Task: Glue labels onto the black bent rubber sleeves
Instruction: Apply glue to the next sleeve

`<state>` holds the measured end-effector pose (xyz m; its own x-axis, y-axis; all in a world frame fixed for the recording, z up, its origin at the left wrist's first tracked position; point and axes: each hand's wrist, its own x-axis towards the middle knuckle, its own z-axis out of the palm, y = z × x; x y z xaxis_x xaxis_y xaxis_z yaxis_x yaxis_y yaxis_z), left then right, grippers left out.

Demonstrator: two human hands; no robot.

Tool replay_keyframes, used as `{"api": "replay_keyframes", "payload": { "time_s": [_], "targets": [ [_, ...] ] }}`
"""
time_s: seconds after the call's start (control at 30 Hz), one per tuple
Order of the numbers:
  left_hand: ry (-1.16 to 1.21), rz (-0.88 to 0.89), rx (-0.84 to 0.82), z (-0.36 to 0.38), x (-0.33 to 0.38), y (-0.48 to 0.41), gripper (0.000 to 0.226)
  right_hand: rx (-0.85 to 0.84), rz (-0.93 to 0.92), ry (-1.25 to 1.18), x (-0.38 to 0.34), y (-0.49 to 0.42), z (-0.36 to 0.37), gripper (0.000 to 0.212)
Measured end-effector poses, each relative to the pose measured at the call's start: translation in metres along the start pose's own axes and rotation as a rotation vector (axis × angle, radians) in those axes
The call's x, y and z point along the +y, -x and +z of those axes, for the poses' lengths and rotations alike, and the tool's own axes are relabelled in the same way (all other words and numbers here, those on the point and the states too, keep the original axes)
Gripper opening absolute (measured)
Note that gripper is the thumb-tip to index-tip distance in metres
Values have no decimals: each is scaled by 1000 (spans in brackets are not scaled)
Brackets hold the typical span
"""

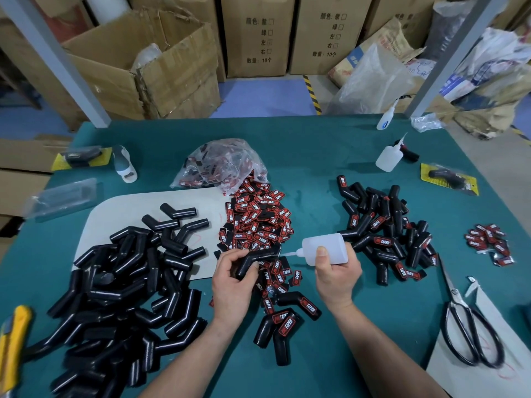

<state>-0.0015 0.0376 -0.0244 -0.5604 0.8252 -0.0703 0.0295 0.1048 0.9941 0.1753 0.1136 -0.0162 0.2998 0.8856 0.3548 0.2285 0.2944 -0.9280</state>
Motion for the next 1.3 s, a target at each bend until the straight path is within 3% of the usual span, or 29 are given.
{"api": "replay_keyframes", "payload": {
  "time_s": [0.53, 0.9, 1.3],
  "targets": [
    [14, -8, 9, 1, -1, 0, 49, 5, -2, 34, -1, 1, 0, 38],
    [-13, 19, -14, 1, 0, 1, 49, -6, -24, 17, 0, 3, 1, 27],
    [-35, 62, -19, 1, 3, 2, 52, -35, -53, 35, -3, 2, 1, 31]
  ]
}}
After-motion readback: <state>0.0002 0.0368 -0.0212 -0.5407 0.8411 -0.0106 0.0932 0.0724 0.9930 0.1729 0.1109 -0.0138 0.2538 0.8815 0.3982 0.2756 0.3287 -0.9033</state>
